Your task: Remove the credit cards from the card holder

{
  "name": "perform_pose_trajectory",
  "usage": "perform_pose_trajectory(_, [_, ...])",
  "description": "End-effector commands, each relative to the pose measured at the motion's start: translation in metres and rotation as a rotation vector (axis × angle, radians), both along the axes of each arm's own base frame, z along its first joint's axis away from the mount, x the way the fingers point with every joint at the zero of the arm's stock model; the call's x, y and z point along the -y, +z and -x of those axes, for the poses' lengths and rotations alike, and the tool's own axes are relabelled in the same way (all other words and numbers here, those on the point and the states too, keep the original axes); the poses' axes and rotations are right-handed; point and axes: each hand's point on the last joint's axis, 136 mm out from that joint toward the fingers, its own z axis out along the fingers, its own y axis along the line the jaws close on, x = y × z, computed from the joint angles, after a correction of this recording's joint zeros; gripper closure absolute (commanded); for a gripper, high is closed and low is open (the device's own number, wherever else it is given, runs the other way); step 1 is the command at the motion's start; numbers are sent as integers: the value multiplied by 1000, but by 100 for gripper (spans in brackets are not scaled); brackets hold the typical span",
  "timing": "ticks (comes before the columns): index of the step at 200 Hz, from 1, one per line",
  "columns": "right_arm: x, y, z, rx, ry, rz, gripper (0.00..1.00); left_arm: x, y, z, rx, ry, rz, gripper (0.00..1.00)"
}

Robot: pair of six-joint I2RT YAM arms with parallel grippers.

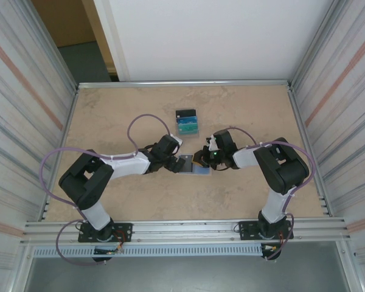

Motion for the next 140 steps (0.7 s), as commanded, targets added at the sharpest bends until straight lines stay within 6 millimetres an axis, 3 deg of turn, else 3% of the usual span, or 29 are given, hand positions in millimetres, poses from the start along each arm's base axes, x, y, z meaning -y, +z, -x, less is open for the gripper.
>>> perform_pose_trajectory(1, [-9, 11, 0, 8, 23, -83, 92, -4, -12, 8, -37, -17, -63, 1])
perform_pose_trajectory(77, [0, 10, -2, 8, -9, -105, 93, -6, -16, 8, -47, -12, -78, 1])
perform_pose_trajectory(140, [-2, 14, -3, 9, -7, -146, 83, -6, -18, 9, -56, -9, -82, 1])
